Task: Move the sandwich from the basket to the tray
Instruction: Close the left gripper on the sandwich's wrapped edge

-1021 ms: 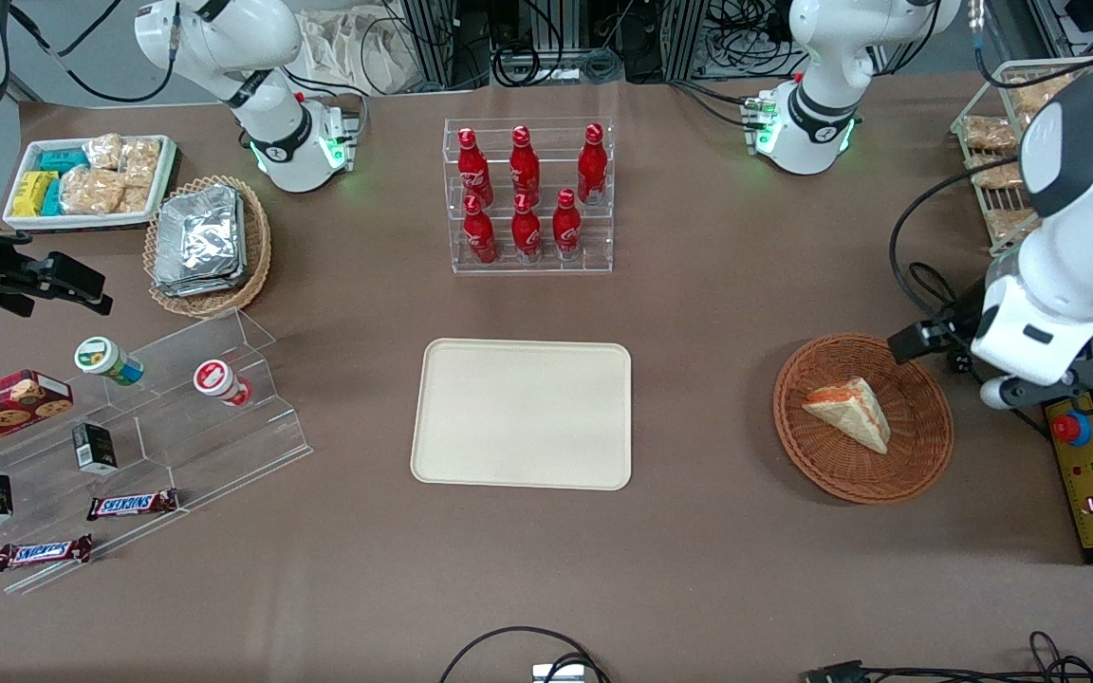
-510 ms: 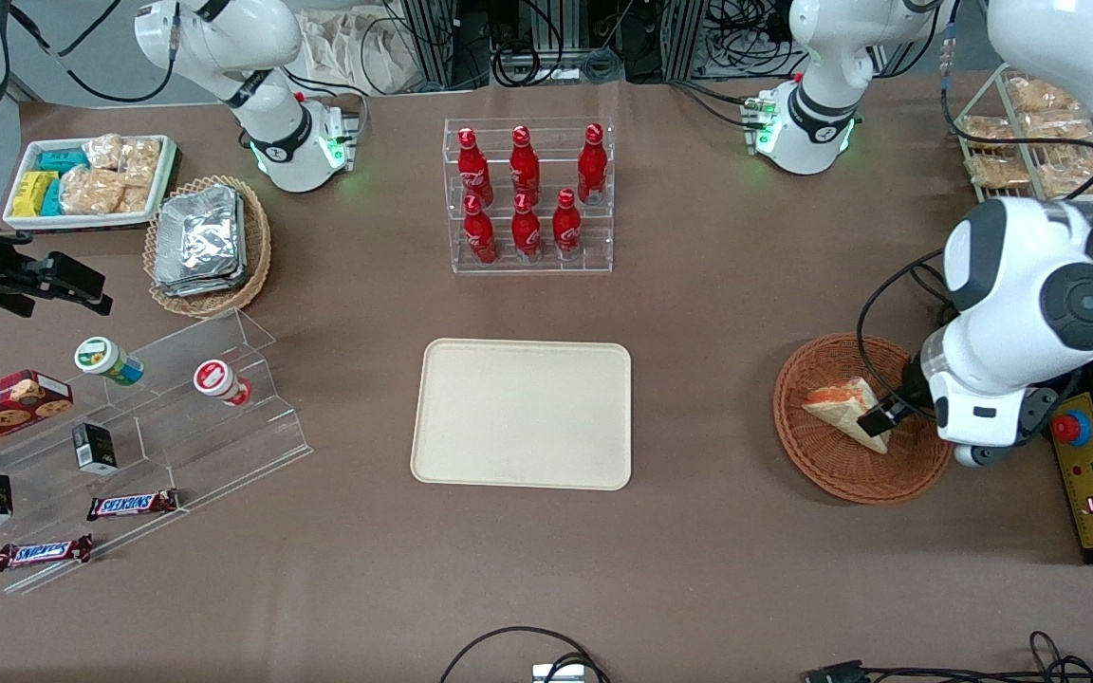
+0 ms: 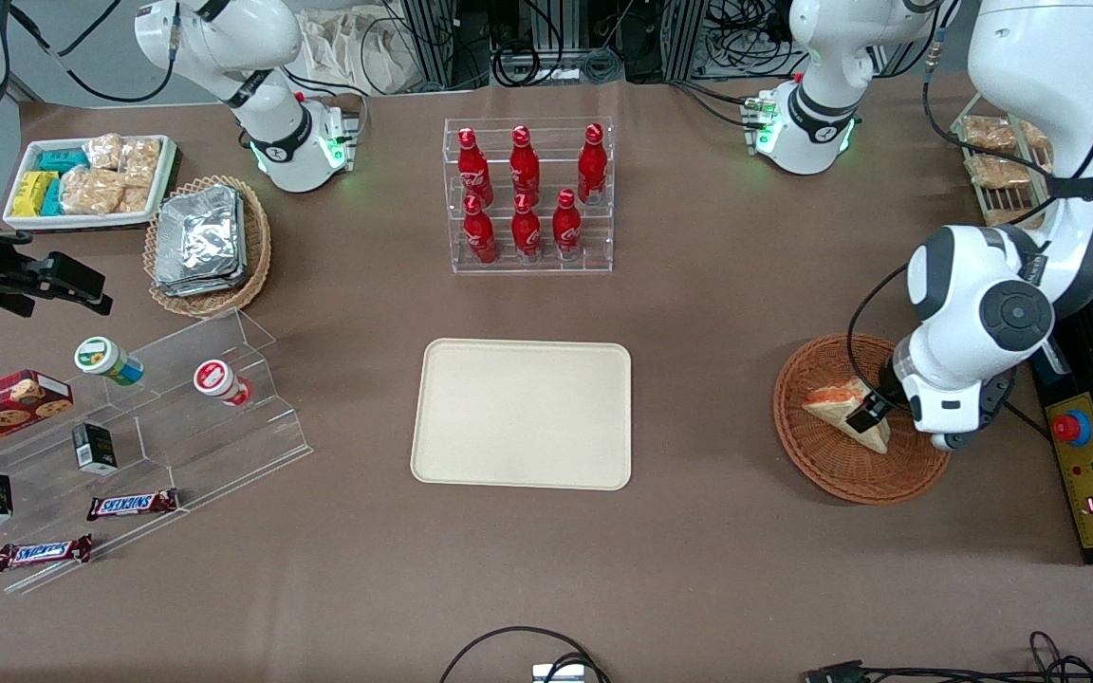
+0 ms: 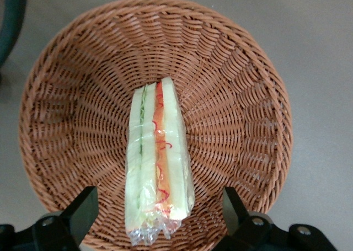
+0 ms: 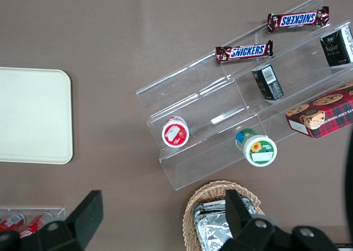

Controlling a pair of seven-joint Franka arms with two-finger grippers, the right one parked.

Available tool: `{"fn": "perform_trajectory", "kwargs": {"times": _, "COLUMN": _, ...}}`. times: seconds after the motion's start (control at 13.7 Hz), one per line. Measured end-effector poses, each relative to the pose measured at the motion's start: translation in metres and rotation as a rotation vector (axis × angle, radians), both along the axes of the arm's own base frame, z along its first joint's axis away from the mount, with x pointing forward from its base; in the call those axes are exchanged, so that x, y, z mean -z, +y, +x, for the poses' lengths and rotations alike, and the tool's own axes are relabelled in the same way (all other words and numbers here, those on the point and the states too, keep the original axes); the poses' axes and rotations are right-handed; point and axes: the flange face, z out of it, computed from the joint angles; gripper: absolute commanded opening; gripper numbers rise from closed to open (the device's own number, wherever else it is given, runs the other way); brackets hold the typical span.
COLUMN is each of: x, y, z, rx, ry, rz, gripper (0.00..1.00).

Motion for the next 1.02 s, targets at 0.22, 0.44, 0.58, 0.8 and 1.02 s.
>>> {"fn": "perform_trajectory", "kwargs": {"times": 0.22, "x": 0.016, "y": 0.0, "z": -0.004, "rx": -0.006, "ry": -0.004, "rz": -0.005, "gripper": 0.99}}
{"fn": "perform_trajectory", "kwargs": {"times": 0.44, "x": 0.03, "y": 0.004, "z": -0.004, "rx": -0.019, "ry": 0.01, "rz": -0.008, "gripper": 0.91}}
{"fn": "perform_trajectory", "kwargs": {"times": 0.58, "x": 0.037, "y": 0.005, "z": -0.004, "rx": -0.022, "ry": 0.014, "rz": -0.01, "gripper": 0.64}}
{"fn": "perform_trajectory", "kwargs": {"times": 0.8, "x": 0.045, "y": 0.006, "z": -0.005, "rx": -0.023, "ry": 0.026, "rz": -0.011, "gripper": 0.01}}
{"fn": "perform_trajectory", "kwargs": {"times": 1.02, "x": 0.045, "y": 0.005, "z": -0.004, "rx": -0.017, "ry": 0.029, "rz": -0.011, "gripper": 0.0}}
